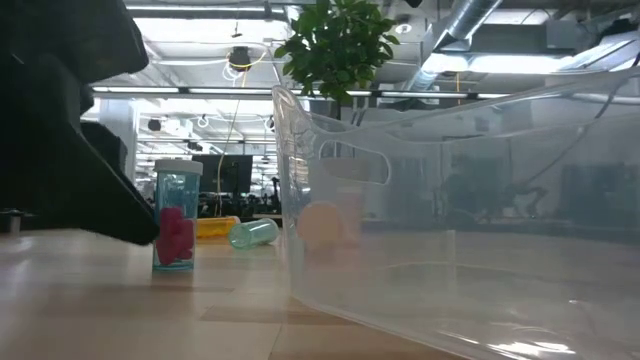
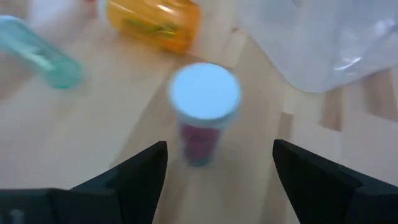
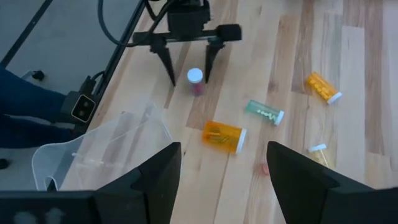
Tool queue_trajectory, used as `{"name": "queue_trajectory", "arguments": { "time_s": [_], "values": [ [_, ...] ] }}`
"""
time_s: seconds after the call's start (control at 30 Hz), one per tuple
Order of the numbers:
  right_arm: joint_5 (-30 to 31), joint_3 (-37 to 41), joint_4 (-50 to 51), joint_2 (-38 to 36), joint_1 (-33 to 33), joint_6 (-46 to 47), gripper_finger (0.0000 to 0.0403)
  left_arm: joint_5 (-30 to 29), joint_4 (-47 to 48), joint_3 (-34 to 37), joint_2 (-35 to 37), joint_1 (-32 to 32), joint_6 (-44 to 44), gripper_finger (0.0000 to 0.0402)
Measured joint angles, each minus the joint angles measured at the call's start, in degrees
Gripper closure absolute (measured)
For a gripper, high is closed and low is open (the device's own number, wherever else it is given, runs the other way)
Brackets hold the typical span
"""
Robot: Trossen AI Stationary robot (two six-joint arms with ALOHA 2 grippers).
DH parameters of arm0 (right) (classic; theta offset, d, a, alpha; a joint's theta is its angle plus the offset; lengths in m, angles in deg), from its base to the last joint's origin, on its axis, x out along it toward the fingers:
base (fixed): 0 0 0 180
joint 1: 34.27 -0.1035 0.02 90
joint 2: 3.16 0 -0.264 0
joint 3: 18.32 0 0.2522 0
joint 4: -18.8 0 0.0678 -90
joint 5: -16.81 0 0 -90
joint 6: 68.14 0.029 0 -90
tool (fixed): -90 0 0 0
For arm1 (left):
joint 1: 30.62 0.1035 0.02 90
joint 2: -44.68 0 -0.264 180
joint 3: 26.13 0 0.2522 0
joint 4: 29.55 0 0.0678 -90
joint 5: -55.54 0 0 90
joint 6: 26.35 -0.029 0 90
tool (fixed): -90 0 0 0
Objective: Pick and place medicine bottles into bin by pill shape (circle, oval)
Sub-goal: Put the bottom blue green pill bottle into the right transparent bin
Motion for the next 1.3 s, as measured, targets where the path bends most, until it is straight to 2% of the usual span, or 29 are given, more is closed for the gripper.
{"name": "queue_trajectory", "arguments": {
  "time_s": [0.1,0.23,0.33,0.67,0.93,1.07,1.3],
  "values": [
    [0.0,0.0,0.0,0.0,0.0,-0.2,0.0159,0.0,-3.8,0.0,-1.5,0.0,-0.3,0.0117],
    [0.0,0.0,0.5,0.0,-0.1,-0.2,0.0159,-3.0,-3.0,0.0,-1.6,0.5,0.2,0.0125],
    [0.0,0.0,0.9,0.0,-0.6,0.2,0.0159,-3.2,-2.5,0.0,-1.6,1.2,0.2,0.0138],
    [0.0,0.0,1.5,0.0,-1.7,0.5,0.0159,1.1,-2.5,0.3,-1.6,2.4,0.5,0.0208],
    [0.0,0.0,1.5,0.0,-2.0,0.9,0.0159,0.7,-3.6,0.3,-1.6,2.6,0.8,0.0268],
    [0.0,0.0,1.5,0.0,-2.0,1.3,0.0159,-0.4,-4.3,0.3,-1.6,2.6,1.0,0.0287],
    [0.0,0.0,1.5,0.0,-2.0,1.5,0.0159,1.2,-4.7,0.3,-1.5,2.8,1.3,0.0308]
  ]
}}
